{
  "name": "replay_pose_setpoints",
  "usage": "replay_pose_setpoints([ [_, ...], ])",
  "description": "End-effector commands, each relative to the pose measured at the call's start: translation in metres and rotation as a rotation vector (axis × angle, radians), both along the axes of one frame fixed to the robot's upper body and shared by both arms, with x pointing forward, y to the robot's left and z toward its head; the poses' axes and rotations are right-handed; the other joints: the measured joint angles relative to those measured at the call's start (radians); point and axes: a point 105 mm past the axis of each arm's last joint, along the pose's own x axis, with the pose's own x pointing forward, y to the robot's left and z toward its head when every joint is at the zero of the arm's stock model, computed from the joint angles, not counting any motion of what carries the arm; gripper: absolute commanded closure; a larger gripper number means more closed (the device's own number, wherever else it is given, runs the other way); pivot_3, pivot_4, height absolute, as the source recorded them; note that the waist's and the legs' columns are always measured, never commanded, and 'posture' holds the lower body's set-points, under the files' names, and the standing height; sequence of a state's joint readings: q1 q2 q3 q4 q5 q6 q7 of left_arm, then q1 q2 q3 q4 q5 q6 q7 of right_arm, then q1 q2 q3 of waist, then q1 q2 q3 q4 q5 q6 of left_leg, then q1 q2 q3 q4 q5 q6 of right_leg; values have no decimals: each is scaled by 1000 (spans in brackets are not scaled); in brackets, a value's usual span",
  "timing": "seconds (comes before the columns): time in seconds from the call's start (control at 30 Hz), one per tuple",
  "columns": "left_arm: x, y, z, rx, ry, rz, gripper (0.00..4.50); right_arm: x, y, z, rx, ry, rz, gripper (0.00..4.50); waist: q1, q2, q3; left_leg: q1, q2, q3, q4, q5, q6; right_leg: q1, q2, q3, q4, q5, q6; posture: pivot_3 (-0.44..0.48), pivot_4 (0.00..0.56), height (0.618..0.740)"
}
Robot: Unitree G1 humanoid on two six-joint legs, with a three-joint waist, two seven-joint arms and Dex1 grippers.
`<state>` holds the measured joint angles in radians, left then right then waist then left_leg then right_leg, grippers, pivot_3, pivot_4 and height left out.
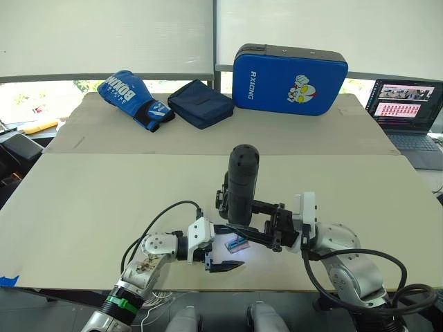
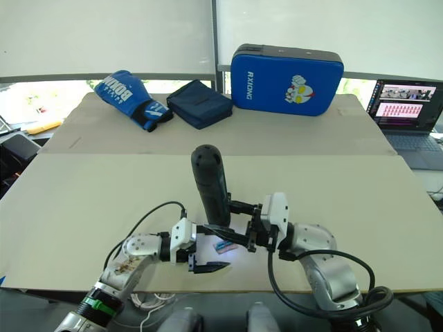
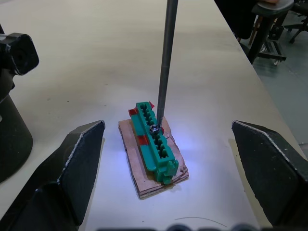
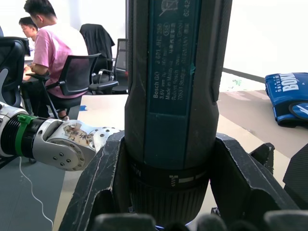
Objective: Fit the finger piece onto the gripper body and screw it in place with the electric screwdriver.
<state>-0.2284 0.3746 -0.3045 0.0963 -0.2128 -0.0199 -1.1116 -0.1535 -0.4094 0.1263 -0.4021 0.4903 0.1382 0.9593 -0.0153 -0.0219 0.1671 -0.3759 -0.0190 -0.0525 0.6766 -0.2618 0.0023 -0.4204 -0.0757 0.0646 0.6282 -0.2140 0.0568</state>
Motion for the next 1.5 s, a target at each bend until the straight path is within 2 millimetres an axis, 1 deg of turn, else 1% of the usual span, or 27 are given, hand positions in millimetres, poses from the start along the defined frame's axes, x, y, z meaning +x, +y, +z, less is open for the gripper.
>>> replay_pose_setpoints([
  [0.03,-7,2,-20,35,77,6,50,-4,2,19,51,-77,26,2578,0,0,0,0,0,0,0,0,0,0,0,0,0,0,0,0,150,740],
  [0.33,-7,1,-21,33,78,5,50,-4,2,18,50,-72,26,2578,0,0,0,1,0,0,0,0,0,1,0,0,0,0,0,0,150,740],
  [0.87,-8,1,-21,34,80,6,50,-6,2,11,25,-30,43,2578,0,0,0,1,0,0,0,0,0,1,0,0,0,0,0,0,150,740],
  [1.5,-6,0,-21,34,81,7,50,-4,-1,10,10,-20,48,2578,0,0,-1,1,0,0,0,0,0,1,0,0,0,0,0,0,150,740],
])
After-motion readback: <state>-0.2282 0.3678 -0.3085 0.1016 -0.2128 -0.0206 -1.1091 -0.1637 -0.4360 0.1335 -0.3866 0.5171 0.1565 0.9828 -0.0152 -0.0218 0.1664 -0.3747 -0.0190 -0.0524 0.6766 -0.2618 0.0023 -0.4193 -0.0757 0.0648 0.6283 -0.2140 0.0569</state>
